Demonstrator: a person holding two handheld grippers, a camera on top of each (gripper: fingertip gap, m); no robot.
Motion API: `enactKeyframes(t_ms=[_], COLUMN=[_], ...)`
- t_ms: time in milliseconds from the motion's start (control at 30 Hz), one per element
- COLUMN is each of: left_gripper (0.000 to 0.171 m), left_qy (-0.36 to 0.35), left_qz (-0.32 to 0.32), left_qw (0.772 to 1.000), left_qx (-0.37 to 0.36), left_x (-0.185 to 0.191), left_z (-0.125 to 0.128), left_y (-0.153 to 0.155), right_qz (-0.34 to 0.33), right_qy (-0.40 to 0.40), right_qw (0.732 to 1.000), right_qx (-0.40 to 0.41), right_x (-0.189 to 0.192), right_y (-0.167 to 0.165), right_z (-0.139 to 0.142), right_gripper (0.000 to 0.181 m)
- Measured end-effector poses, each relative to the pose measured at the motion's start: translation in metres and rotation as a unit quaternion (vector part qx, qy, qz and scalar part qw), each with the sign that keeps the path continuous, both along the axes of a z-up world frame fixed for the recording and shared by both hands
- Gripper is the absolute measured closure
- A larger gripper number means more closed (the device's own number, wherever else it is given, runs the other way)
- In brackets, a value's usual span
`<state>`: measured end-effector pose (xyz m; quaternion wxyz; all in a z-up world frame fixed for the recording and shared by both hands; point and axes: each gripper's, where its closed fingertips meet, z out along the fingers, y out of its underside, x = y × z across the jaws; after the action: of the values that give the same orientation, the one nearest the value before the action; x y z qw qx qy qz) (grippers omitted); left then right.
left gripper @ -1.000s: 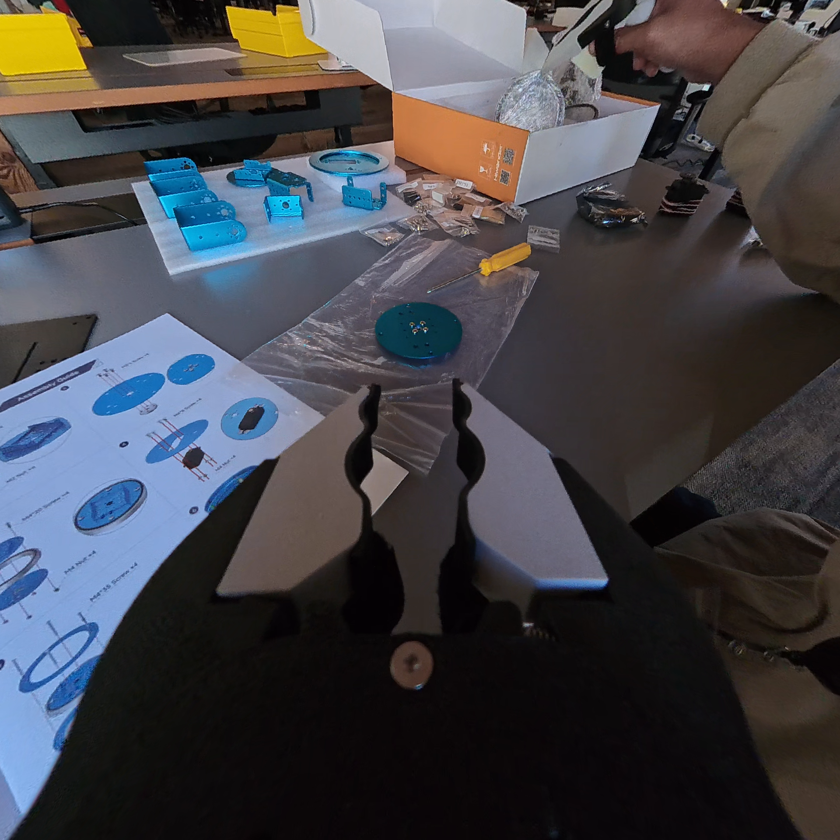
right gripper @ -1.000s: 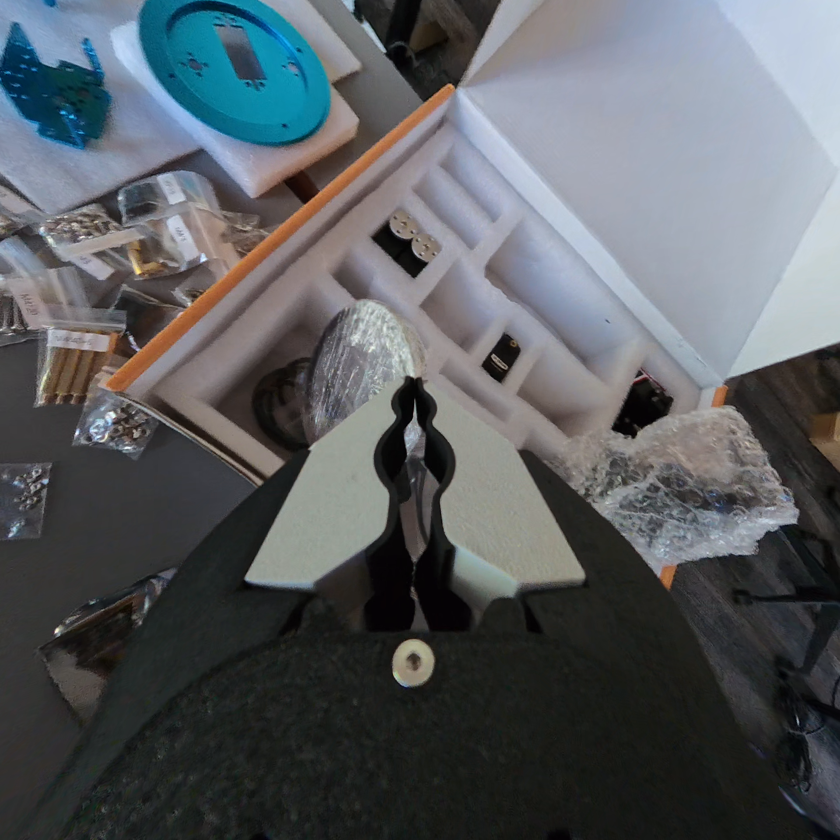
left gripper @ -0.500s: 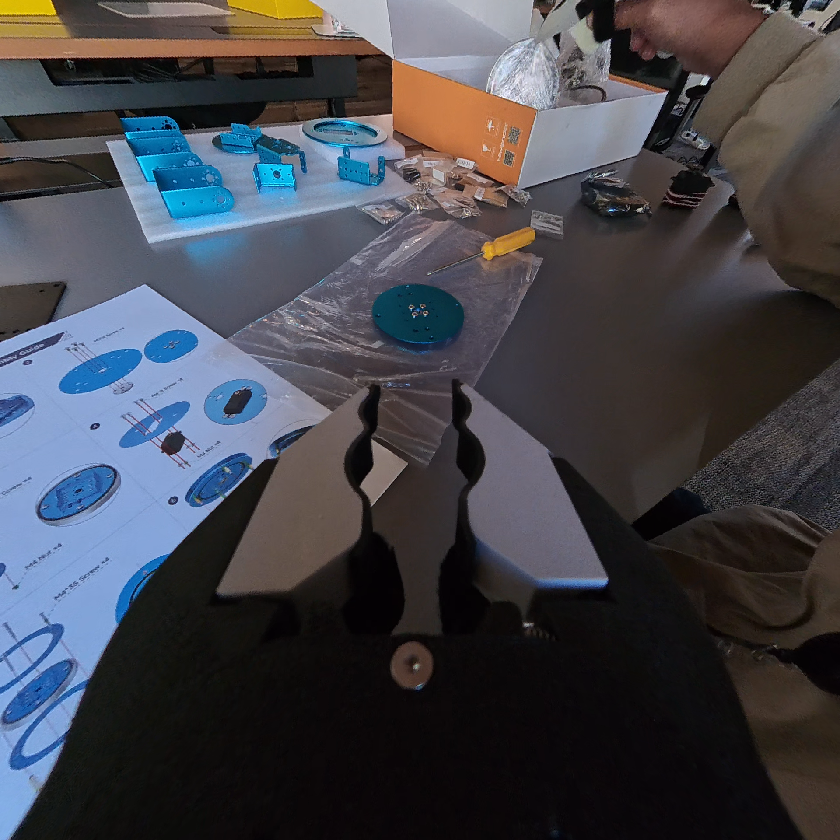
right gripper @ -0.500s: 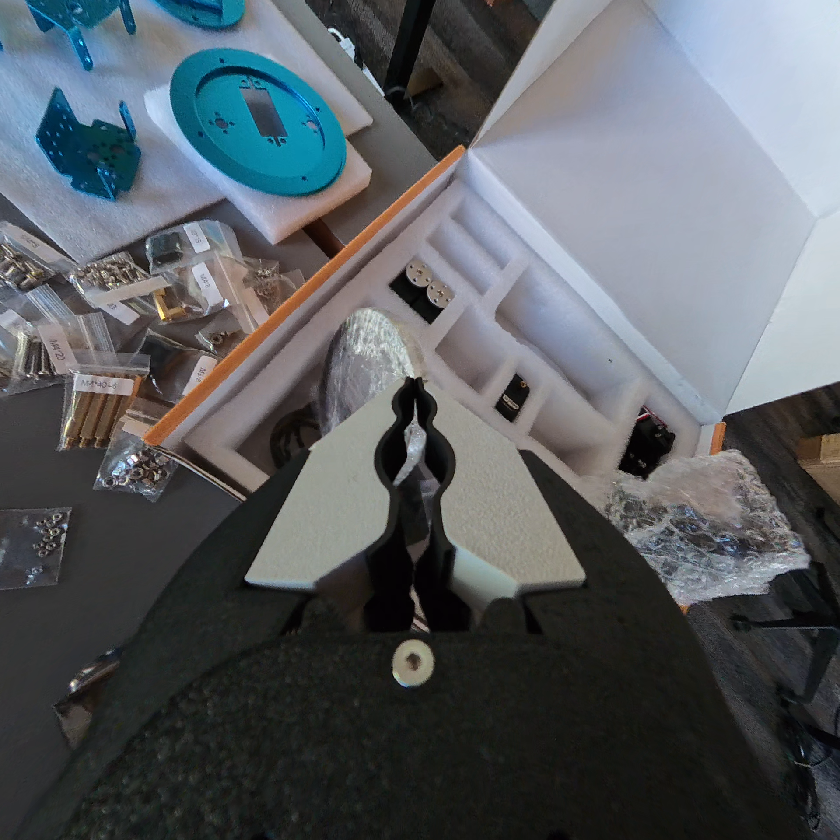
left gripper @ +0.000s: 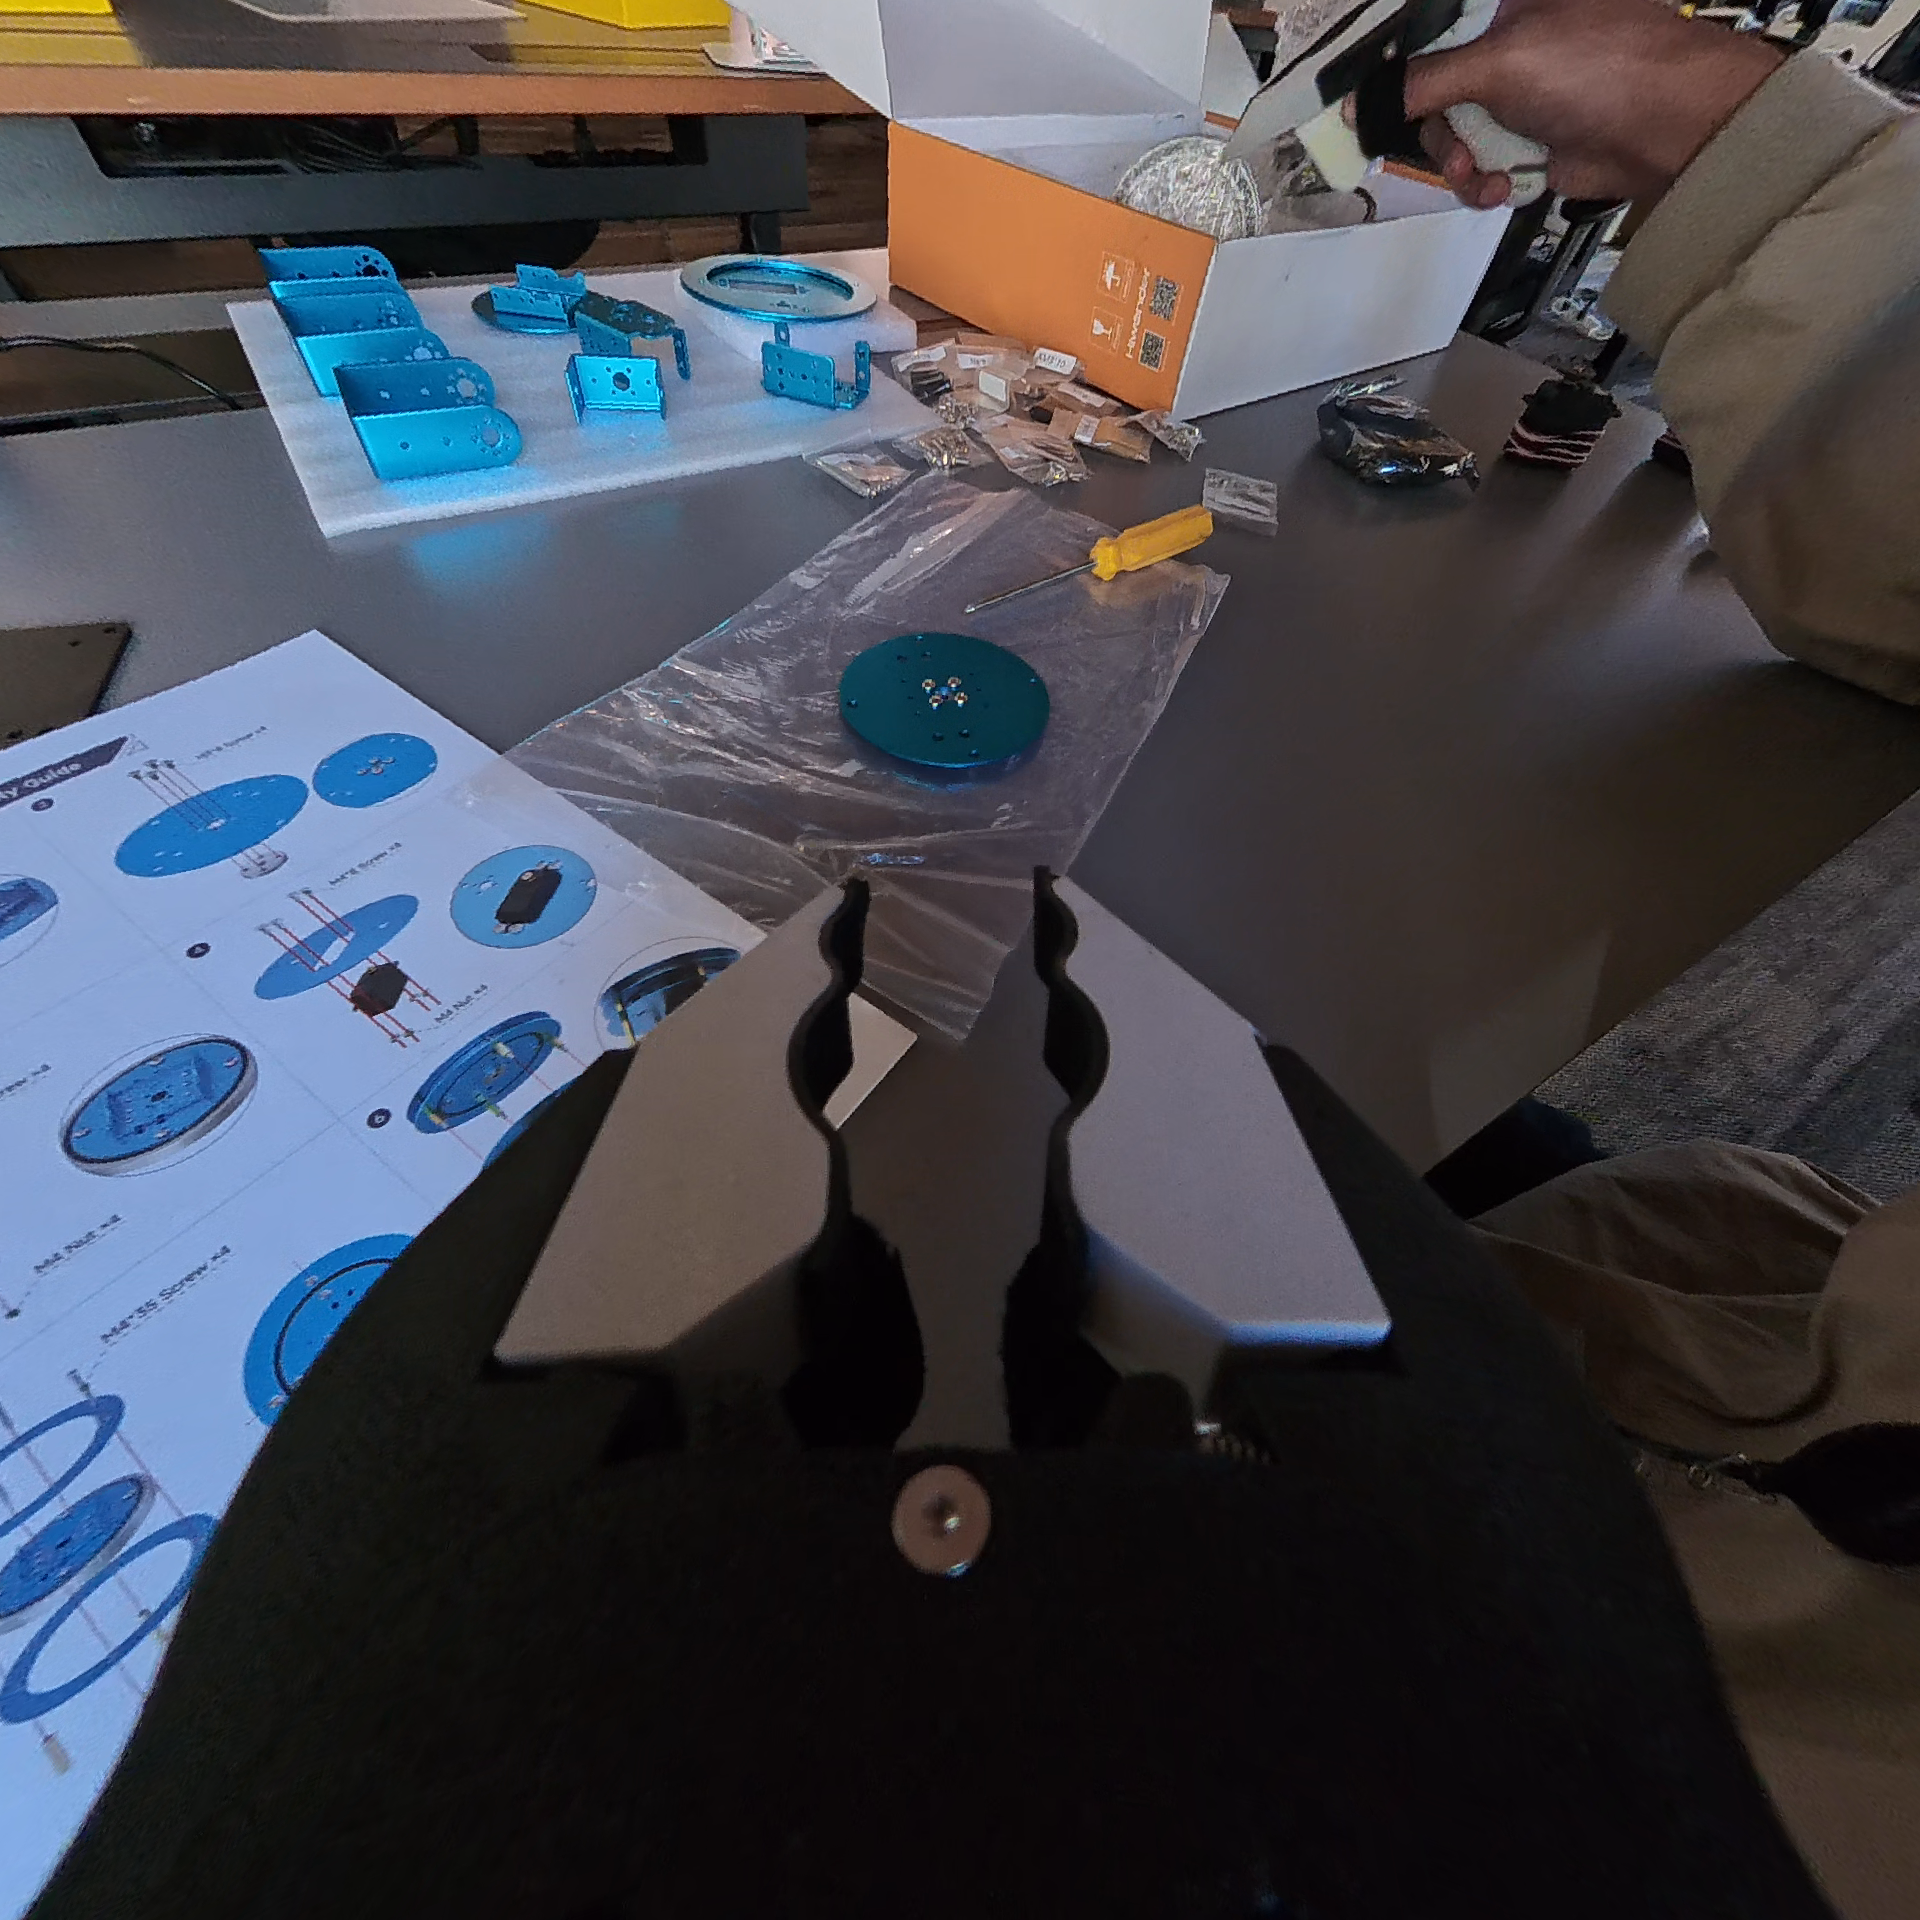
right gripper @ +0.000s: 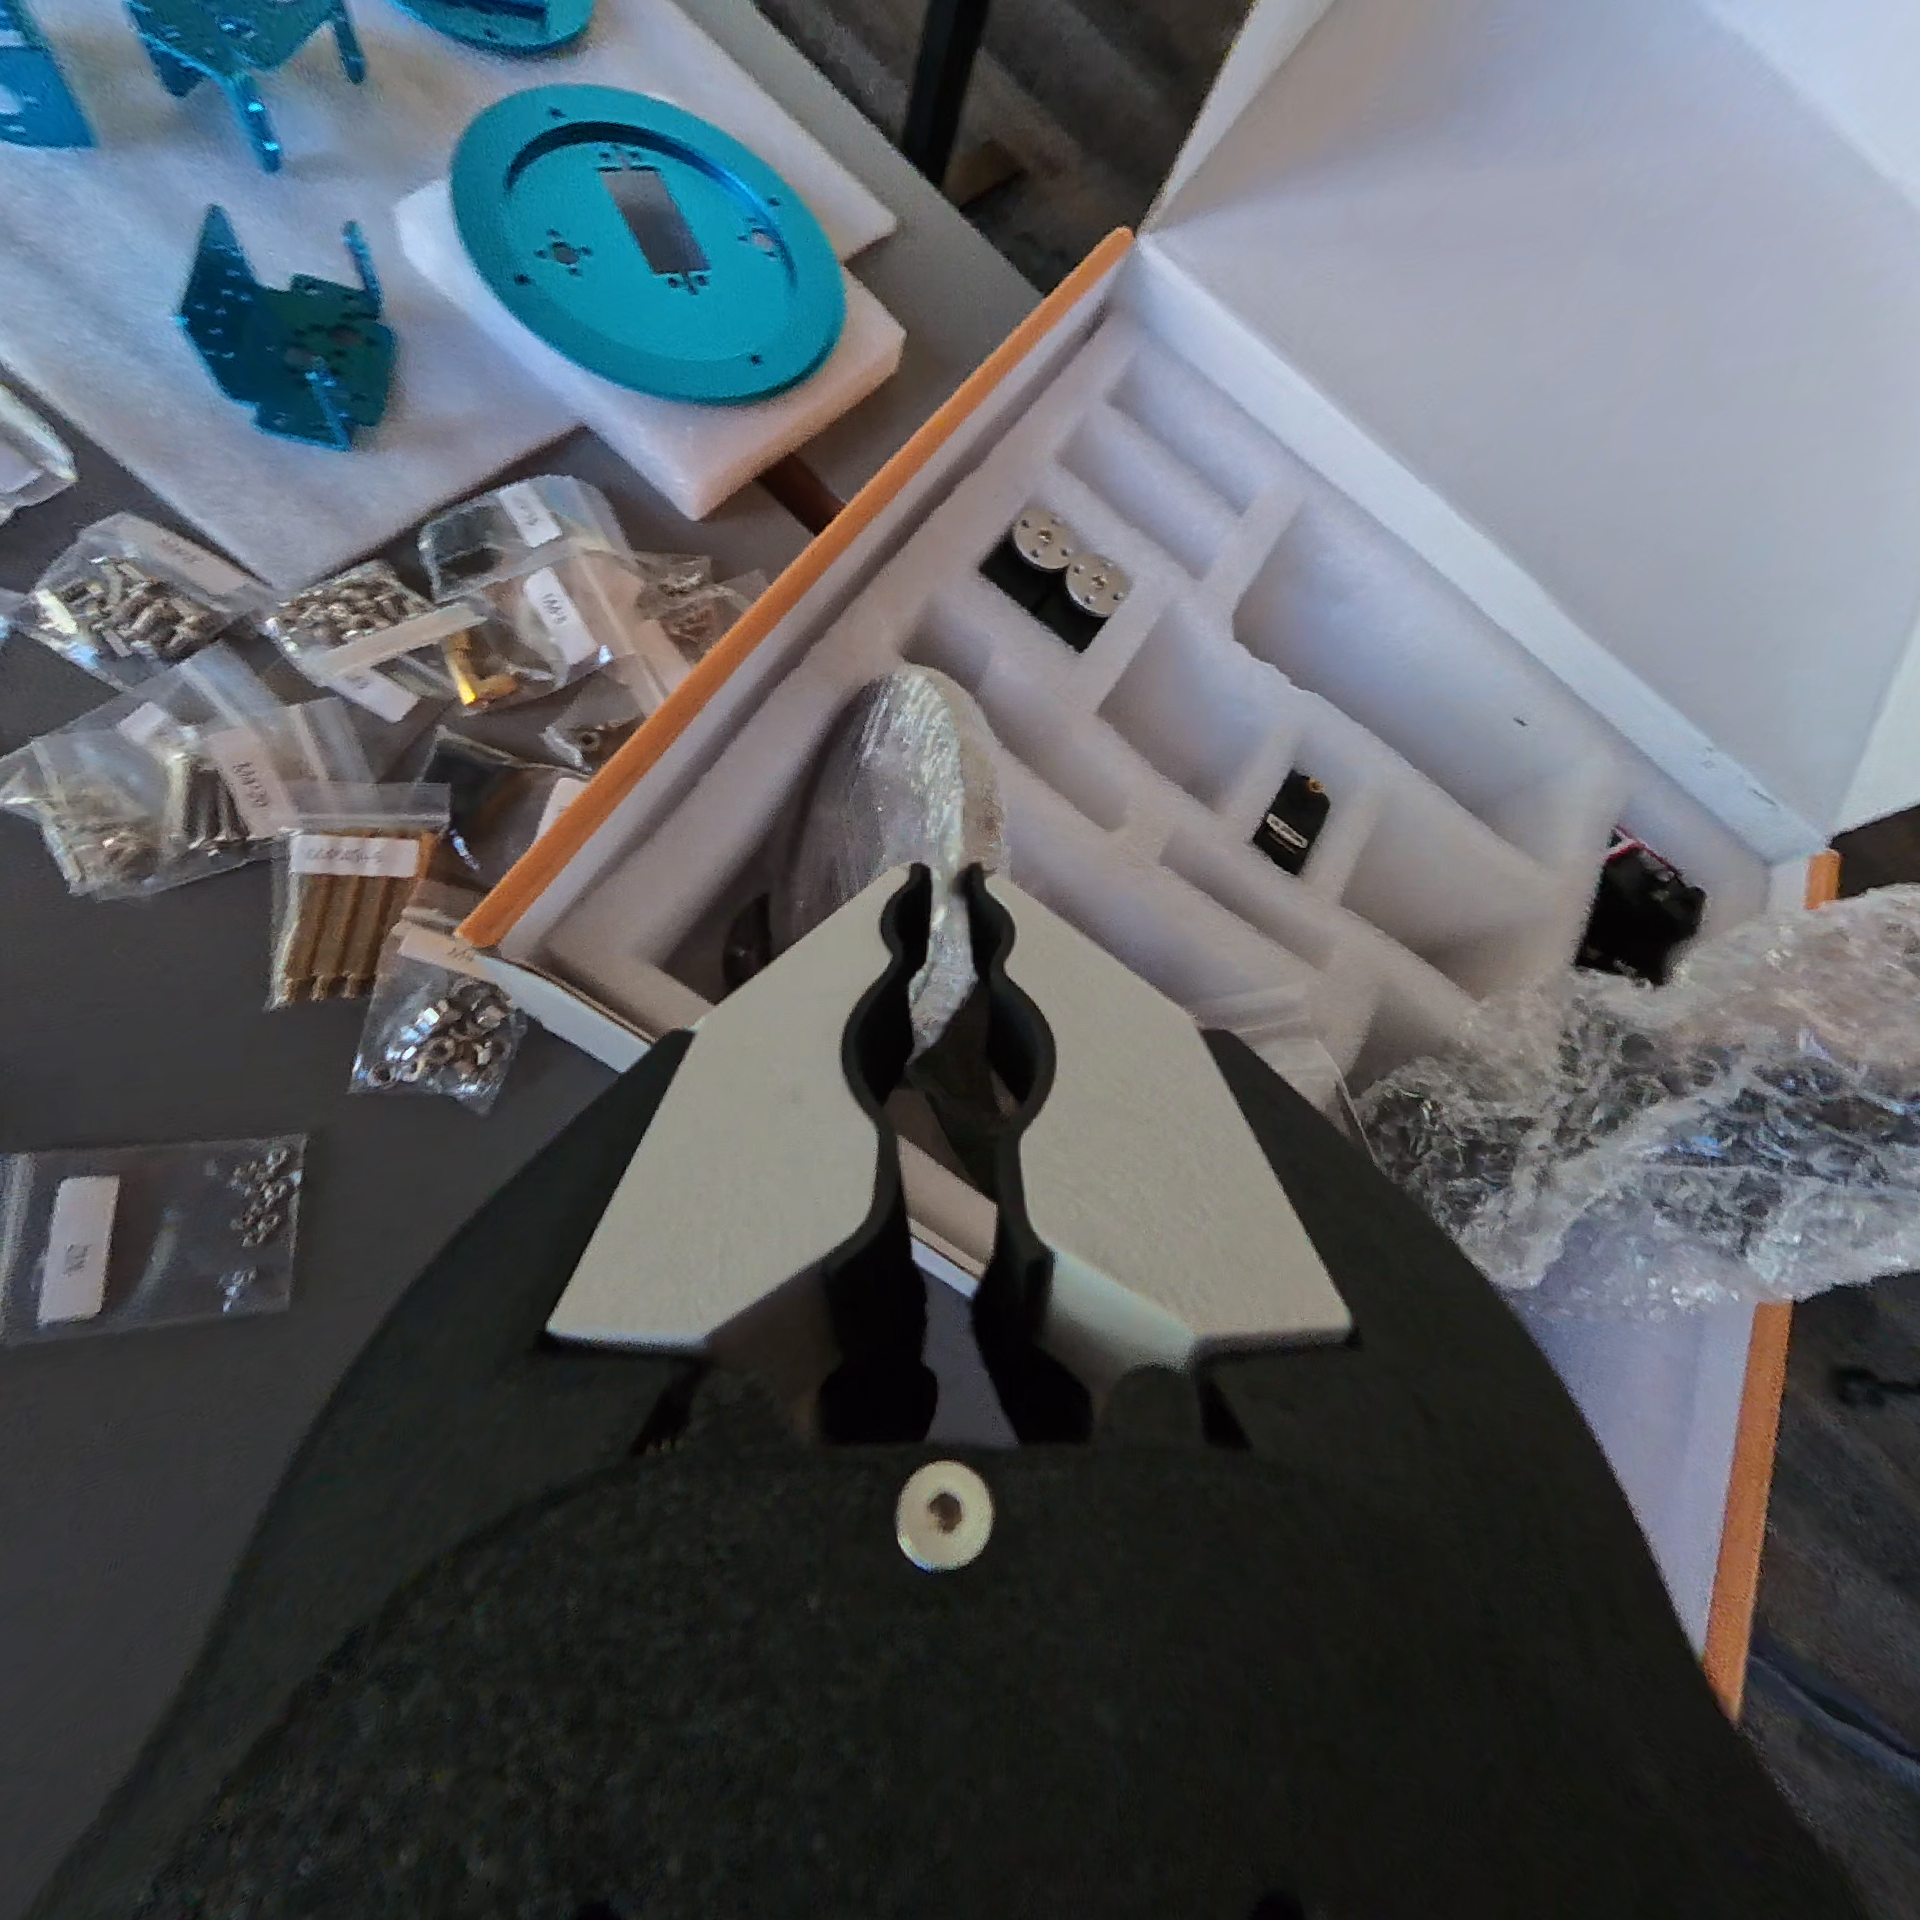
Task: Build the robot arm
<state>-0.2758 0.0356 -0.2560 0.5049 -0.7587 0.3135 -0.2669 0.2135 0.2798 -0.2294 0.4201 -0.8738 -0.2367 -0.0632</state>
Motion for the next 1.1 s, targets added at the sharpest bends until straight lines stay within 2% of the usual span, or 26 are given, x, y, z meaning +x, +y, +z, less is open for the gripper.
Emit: enactKeyframes(t_ms=[67, 133, 167, 267, 300, 367, 433, 467, 500, 600, 700, 800, 867, 933, 1000, 1100], left_gripper=[0.139, 0.139, 0.139, 0.139, 0.139, 0.139, 0.139, 0.139, 0.139, 0.139, 0.139, 0.139, 0.139, 0.139, 0.139, 0.139], left_qy=[0.0, -0.002, -0.002, -0.001, -0.001, -0.002, -0.001, 0.001, 0.003, 0.011, 0.014, 0.012, 0.012, 0.009, 0.002, -0.009], left_qz=[-0.001, -0.002, -0.002, -0.001, 0.0, 0.0, 0.0, 0.0, -0.001, 0.002, 0.013, 0.018, 0.022, 0.024, 0.026, 0.027], left_qw=[1.0, 1.0, 1.0, 1.0, 1.0, 1.0, 1.0, 1.0, 1.0, 1.0, 1.0, 1.0, 1.0, 1.0, 0.999, 0.999], left_qx=[0.001, 0.001, 0.0, 0.001, 0.0, -0.001, -0.002, -0.003, -0.003, 0.002, 0.004, -0.002, -0.01, -0.017, -0.019, -0.02], left_x=[0.001, 0.003, 0.003, 0.003, 0.003, 0.003, 0.003, 0.003, 0.003, 0.002, -0.003, -0.008, -0.013, -0.016, -0.018, -0.02], left_z=[0.001, 0.002, 0.001, 0.001, 0.001, 0.001, 0.002, 0.002, 0.002, 0.003, 0.003, 0.001, -0.002, -0.005, -0.005, -0.004], left_y=[-0.002, -0.003, -0.004, -0.005, -0.006, -0.006, -0.006, -0.006, -0.006, -0.006, -0.006, -0.005, -0.004, -0.002, 0.0, 0.002], right_qz=[-0.017, -0.022, -0.014, 0.062, 0.064, 0.049, 0.024, 0.011, 0.007, 0.039, 0.002, -0.021, -0.004, 0.046, 0.118, 0.213], right_qy=[0.008, 0.063, 0.102, 0.235, 0.251, 0.262, 0.228, 0.195, 0.174, 0.207, 0.113, -0.008, -0.078, -0.097, -0.057, 0.046], right_qw=[1.0, 0.998, 0.994, 0.967, 0.962, 0.963, 0.973, 0.98, 0.982, 0.969, 0.988, 0.999, 0.997, 0.993, 0.991, 0.976], right_qx=[0.0, -0.021, -0.028, -0.077, -0.083, -0.043, -0.036, -0.049, -0.074, -0.127, -0.101, -0.031, 0.019, 0.045, 0.031, -0.023], right_x=[0.003, 0.0, -0.005, -0.035, -0.034, -0.025, -0.014, -0.009, -0.008, -0.03, -0.018, -0.019, -0.042, -0.088, -0.146, -0.228], right_y=[0.003, 0.002, 0.0, -0.016, -0.016, -0.007, 0.005, 0.011, 0.014, 0.013, 0.017, 0.014, 0.006, -0.005, -0.017, -0.025], right_z=[-0.002, -0.004, -0.001, 0.006, 0.008, 0.015, 0.005, -0.006, -0.019, -0.027, -0.025, 0.001, 0.028, 0.046, 0.048, 0.035], right_gripper=[0.171, 0.163, 0.165, 0.168, 0.162, 0.148, 0.123, 0.117, 0.123, 0.168, 0.172, 0.173, 0.173, 0.173, 0.173, 0.173])
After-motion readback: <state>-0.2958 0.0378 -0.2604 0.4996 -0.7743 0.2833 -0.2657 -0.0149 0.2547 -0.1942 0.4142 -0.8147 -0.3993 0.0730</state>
